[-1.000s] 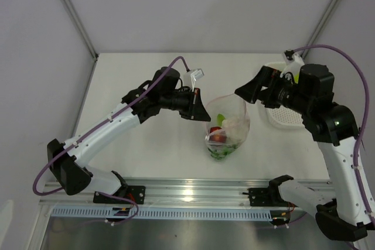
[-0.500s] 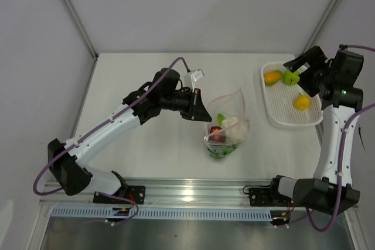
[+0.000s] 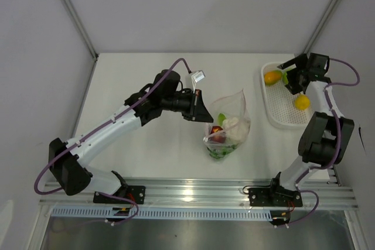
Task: Place the food in the zip-top bag and seal the zipper
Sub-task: Pick up the fake fruit from the bin.
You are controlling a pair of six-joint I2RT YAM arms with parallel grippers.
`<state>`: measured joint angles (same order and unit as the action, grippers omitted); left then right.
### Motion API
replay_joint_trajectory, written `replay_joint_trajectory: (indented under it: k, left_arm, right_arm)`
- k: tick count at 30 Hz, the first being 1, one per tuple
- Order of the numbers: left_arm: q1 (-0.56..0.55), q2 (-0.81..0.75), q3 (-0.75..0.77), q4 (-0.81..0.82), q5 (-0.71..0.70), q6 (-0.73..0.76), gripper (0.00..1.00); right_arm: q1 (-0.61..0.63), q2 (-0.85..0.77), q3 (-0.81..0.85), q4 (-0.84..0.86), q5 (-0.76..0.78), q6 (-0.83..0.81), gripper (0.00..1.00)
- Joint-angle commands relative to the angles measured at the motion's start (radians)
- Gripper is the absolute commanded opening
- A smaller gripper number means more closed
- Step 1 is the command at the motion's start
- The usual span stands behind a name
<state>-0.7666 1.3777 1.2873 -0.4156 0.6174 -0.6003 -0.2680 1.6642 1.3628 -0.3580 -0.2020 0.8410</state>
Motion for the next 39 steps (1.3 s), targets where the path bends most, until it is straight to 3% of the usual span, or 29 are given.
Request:
replay_joint_trajectory:
  k: [1, 10, 21, 25, 26, 28, 34, 39]
  left_arm:
    - [-0.005, -0.042, -0.026, 0.076, 0.019, -0.019, 0.01]
    - [-0.005, 0.001, 0.006, 0.061, 0.008, -0.004, 0.01]
    - [-0.005, 0.049, 0.044, 0.054, 0.012, -0.01, 0.01]
    - [-0.005, 0.064, 0.05, 0.054, 0.018, -0.016, 0.01]
    - [-0.005, 0.064, 0.05, 0.054, 0.019, -0.016, 0.0]
    - [-0.005, 0.063, 0.046, 0.054, 0.015, -0.018, 0.01]
    - [-0.005, 0.04, 0.041, 0.043, 0.01, -0.018, 0.01]
    - [-0.005, 0.02, 0.037, 0.029, -0.001, -0.012, 0.01]
  right_arm:
    - [0.024, 0.104, 0.002, 0.191, 0.101, 0.079, 0.99]
    - [0.085, 0.365, 0.117, 0.275, 0.232, 0.124, 0.99]
    - [0.101, 0.486, 0.17, 0.329, 0.292, 0.112, 0.97]
    - [0.102, 0.5, 0.168, 0.337, 0.294, 0.104, 0.86]
    - [0.101, 0.499, 0.164, 0.343, 0.288, 0.101, 0.67]
    - [0.098, 0.499, 0.145, 0.347, 0.257, 0.101, 0.46]
    - [0.096, 0.456, 0.102, 0.37, 0.222, 0.095, 0.38]
    - [0.119, 0.269, 0.052, 0.286, 0.236, 0.02, 0.34]
